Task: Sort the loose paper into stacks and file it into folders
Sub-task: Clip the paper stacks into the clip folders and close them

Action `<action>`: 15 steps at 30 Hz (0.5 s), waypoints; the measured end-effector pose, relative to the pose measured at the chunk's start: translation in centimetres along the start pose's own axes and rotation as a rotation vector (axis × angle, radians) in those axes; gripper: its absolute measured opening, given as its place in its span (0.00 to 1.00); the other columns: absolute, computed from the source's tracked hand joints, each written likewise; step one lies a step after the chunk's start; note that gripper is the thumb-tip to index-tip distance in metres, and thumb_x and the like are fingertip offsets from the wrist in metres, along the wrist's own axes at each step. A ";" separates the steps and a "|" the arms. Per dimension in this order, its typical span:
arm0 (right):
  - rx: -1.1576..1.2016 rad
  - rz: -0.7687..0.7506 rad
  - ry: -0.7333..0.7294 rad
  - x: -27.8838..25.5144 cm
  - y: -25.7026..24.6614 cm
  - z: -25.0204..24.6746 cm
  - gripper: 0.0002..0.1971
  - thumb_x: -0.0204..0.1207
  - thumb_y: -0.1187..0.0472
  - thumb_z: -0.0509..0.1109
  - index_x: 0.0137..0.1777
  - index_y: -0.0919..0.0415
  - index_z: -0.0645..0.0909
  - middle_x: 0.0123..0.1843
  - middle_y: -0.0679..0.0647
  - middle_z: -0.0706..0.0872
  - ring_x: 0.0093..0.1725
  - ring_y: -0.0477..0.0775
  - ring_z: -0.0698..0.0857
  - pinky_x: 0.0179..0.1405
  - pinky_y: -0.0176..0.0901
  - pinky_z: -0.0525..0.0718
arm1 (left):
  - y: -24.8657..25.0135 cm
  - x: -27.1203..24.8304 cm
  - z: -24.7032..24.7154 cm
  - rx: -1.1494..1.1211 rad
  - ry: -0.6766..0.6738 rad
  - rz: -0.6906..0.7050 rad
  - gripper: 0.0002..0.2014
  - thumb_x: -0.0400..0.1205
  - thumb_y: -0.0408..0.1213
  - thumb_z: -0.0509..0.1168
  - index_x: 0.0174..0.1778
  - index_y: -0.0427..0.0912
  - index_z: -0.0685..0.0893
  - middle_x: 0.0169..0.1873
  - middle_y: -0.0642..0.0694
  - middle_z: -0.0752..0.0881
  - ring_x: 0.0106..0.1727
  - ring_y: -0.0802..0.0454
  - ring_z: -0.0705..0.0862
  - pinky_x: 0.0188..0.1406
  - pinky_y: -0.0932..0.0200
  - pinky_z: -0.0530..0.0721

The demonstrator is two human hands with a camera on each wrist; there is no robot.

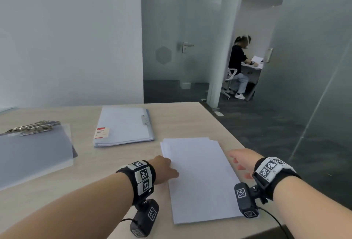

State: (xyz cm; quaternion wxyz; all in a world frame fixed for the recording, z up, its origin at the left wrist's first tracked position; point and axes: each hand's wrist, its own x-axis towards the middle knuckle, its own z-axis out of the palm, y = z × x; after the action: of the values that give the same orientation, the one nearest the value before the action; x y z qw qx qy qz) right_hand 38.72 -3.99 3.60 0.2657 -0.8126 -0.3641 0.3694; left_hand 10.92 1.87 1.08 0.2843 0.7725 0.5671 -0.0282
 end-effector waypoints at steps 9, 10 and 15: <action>0.244 0.057 -0.047 2.8 4.5 0.3 0.29 0.66 0.47 0.73 0.59 0.70 0.86 0.46 0.63 0.90 0.44 0.64 0.84 0.46 0.55 0.78 | 0.8 0.6 1.4 0.205 -0.010 -0.033 0.34 0.77 0.63 0.61 0.82 0.65 0.66 0.82 0.49 0.63 0.81 0.38 0.64 0.79 0.39 0.67; 0.253 0.056 -0.051 2.8 4.6 0.3 0.27 0.68 0.48 0.72 0.59 0.70 0.86 0.46 0.62 0.91 0.44 0.65 0.86 0.47 0.56 0.81 | 0.8 0.7 1.3 0.207 -0.016 -0.037 0.35 0.77 0.64 0.62 0.83 0.67 0.64 0.82 0.50 0.63 0.81 0.38 0.63 0.79 0.39 0.67; 0.285 0.069 -0.031 3.9 5.3 0.0 0.24 0.69 0.49 0.74 0.57 0.68 0.86 0.47 0.64 0.89 0.45 0.66 0.87 0.48 0.55 0.82 | 0.7 0.9 1.3 0.218 -0.014 -0.045 0.39 0.76 0.65 0.62 0.84 0.70 0.59 0.83 0.52 0.61 0.83 0.39 0.61 0.80 0.40 0.65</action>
State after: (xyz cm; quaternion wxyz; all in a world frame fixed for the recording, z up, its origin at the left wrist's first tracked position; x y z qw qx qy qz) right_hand 42.65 -4.09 -1.68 0.3599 -0.7730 -0.2838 0.4386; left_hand 12.28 1.88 -0.07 0.2019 0.7857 0.5759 -0.1014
